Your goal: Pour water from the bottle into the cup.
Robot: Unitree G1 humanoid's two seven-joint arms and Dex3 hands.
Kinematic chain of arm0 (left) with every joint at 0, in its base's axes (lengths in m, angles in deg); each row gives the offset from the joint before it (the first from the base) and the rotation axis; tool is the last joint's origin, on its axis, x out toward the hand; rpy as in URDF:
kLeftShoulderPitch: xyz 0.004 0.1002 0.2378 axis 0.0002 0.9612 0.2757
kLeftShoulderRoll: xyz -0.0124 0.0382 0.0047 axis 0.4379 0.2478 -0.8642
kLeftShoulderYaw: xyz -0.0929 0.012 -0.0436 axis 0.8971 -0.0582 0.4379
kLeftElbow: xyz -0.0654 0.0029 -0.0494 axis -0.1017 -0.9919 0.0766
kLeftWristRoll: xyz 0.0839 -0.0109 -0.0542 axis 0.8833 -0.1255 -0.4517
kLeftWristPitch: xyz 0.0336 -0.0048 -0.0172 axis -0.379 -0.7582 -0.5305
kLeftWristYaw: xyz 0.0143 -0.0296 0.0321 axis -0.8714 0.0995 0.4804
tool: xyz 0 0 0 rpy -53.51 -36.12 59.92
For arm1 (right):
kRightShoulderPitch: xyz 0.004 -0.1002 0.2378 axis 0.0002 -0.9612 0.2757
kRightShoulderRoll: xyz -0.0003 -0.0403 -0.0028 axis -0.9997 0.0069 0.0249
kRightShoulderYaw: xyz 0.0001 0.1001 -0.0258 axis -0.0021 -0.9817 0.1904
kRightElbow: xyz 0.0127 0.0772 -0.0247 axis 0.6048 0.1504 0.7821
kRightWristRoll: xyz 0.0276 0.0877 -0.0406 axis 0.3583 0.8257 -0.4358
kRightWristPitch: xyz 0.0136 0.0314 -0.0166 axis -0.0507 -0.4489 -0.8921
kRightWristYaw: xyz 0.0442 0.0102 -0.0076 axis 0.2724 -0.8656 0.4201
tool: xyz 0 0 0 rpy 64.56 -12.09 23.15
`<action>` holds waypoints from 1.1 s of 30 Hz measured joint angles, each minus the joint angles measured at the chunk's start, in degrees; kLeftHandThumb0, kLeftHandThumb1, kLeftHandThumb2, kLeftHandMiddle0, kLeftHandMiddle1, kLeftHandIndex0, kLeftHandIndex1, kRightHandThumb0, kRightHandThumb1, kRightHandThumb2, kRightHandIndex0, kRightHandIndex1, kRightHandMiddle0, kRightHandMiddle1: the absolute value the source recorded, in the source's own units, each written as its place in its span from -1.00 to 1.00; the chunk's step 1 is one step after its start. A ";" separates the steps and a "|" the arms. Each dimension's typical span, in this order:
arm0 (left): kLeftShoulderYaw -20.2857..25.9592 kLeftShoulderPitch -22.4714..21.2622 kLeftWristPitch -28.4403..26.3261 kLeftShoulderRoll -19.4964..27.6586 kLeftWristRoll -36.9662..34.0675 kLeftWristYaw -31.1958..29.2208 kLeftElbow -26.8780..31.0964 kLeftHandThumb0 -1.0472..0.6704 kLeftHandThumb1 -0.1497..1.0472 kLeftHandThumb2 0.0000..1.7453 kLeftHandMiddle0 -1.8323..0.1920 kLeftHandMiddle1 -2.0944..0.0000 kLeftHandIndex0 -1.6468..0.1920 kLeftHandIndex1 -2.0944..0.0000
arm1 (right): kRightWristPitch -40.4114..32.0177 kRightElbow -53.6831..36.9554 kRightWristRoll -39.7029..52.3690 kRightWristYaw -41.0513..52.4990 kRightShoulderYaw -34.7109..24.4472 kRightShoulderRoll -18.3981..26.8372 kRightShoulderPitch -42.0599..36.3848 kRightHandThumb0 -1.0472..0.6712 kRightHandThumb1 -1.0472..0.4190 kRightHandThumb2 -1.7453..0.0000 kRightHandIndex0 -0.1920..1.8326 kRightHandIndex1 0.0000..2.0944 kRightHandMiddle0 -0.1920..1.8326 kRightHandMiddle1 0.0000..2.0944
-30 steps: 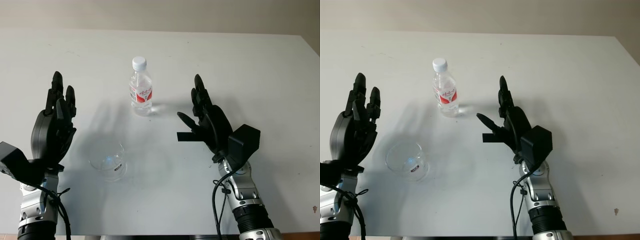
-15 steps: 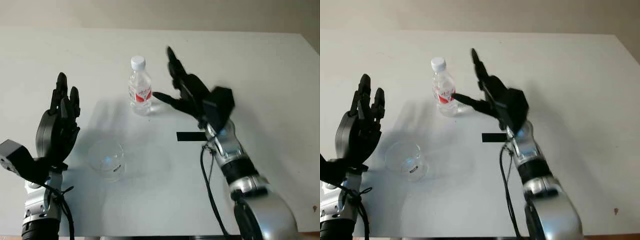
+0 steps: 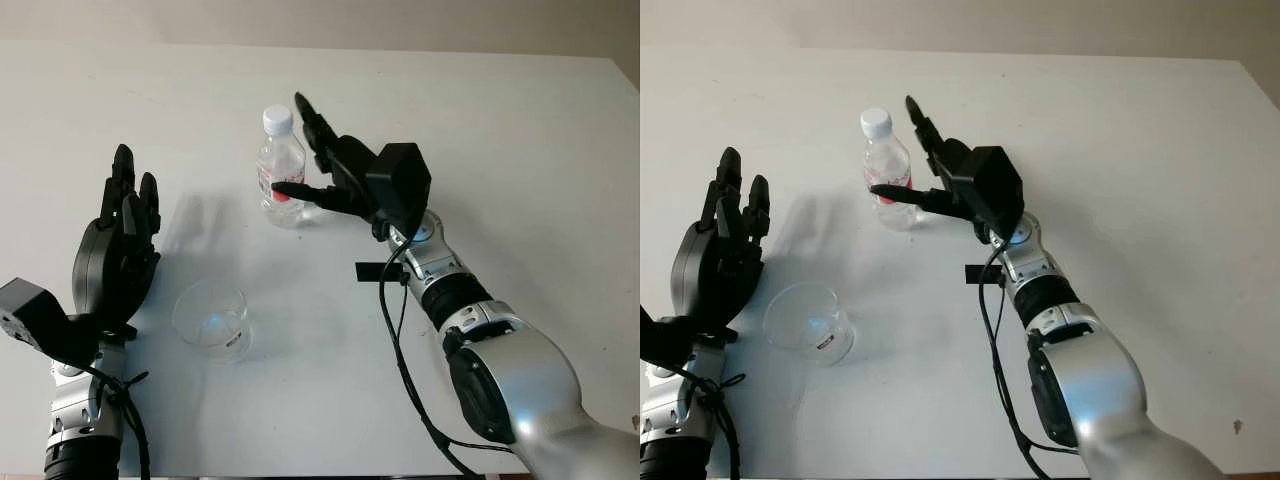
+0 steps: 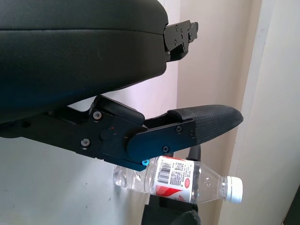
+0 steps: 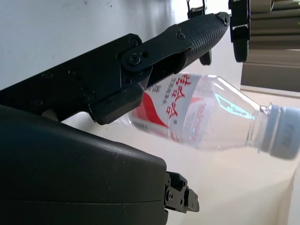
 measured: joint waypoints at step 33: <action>0.09 -0.33 0.20 -0.14 -0.01 -0.05 -0.04 -0.68 1.00 -0.28 1.00 1.00 1.00 1.00 | -9.79 5.61 4.72 -4.40 -7.43 -8.35 4.40 -0.26 -0.81 0.94 -0.47 0.79 -0.58 0.79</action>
